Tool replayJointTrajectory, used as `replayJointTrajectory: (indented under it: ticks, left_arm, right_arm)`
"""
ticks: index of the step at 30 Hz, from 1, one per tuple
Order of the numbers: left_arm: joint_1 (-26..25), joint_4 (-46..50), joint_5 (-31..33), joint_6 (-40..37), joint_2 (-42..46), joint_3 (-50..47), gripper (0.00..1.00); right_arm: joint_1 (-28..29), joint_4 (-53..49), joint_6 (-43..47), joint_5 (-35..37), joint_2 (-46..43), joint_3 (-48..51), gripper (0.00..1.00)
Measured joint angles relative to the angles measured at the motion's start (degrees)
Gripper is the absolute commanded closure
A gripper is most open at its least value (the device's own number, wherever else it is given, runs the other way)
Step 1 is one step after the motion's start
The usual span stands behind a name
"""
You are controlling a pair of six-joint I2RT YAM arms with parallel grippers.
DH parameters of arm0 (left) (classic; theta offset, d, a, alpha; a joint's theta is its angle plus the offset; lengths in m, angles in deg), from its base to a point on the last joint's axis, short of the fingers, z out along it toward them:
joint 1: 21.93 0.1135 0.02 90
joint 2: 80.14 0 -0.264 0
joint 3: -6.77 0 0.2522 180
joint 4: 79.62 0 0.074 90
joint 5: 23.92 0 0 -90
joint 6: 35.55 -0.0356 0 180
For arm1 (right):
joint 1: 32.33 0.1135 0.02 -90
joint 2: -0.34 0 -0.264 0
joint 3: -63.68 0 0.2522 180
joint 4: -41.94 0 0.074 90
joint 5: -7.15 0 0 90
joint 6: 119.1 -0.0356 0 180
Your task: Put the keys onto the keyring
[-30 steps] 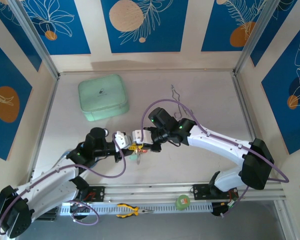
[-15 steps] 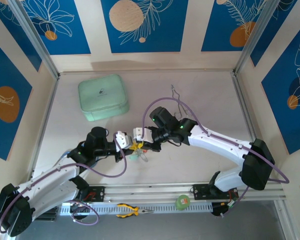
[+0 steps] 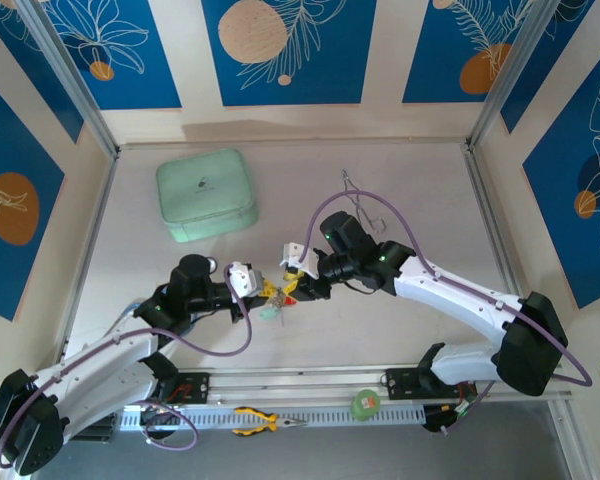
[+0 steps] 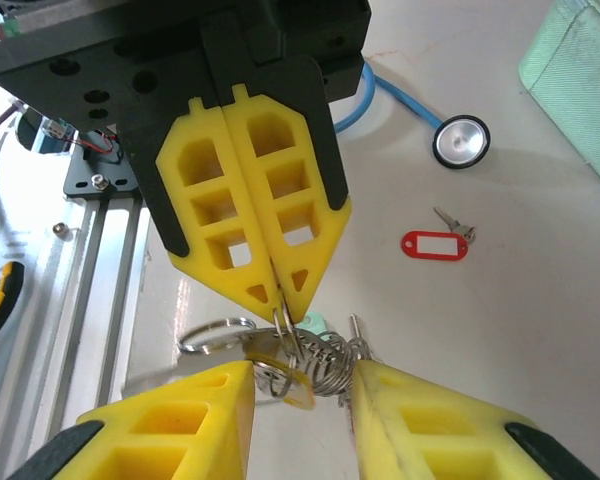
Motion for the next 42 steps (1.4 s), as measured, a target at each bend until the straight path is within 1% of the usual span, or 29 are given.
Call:
replayJointTrajectory:
  ticks: [2, 7, 15, 18, 21, 26, 28, 31, 34, 36, 38, 42]
  left_arm:
    - [0.0, -0.1, 0.3, 0.0, 0.0, 0.0, 1.00]
    - [0.0, -0.1, 0.4, 0.2, 0.0, 0.0, 1.00]
    - [0.0, -0.1, 0.6, 0.2, 0.0, -0.1, 1.00]
    - [0.0, -0.1, 0.6, 0.2, 0.0, -0.2, 1.00]
    - [0.0, -0.1, 0.6, 0.2, 0.0, -0.2, 1.00]
    - [0.0, -0.1, 0.6, 0.2, 0.0, -0.2, 1.00]
    - [0.0, -0.1, 0.6, 0.2, 0.1, -0.3, 1.00]
    - [0.0, -0.1, 0.6, 0.2, 0.3, -0.3, 1.00]
    - [0.0, -0.2, 0.6, 0.2, 0.3, -0.3, 1.00]
    - [0.0, -0.2, 0.6, 0.2, 0.3, -0.3, 1.00]
    - [0.0, -0.2, 0.6, 0.2, 0.3, -0.3, 1.00]
    - [0.0, -0.2, 0.6, 0.3, 0.3, -0.3, 1.00]
  right_arm:
    - [0.1, 0.0, -0.9, 0.0, 0.2, 0.0, 0.72]
    - [0.3, 0.0, -2.3, -0.2, 1.4, 0.0, 0.76]
    - [0.3, -0.5, -3.4, -0.2, 2.7, 0.0, 0.90]
    - [0.3, -0.7, -3.5, -0.2, 2.7, 0.0, 0.95]
    - [0.1, -1.2, -3.7, -0.2, 2.7, 0.0, 0.97]
    - [-0.1, -1.3, -3.8, -0.3, 3.0, 0.0, 0.96]
    - [-0.1, -1.2, -4.2, -0.4, 3.5, 0.0, 0.95]
    - [-0.1, -0.8, -4.4, -0.9, 4.0, 0.0, 0.89]
    - [-0.1, 0.1, -4.9, -1.0, 4.1, 0.1, 0.78]
    - [0.0, 1.3, -5.0, -1.0, 4.0, 0.5, 0.74]
    - [0.1, 2.9, -5.1, -1.0, 4.0, 1.2, 0.71]
    - [0.5, 5.3, -5.0, -0.8, 3.6, 2.5, 0.71]
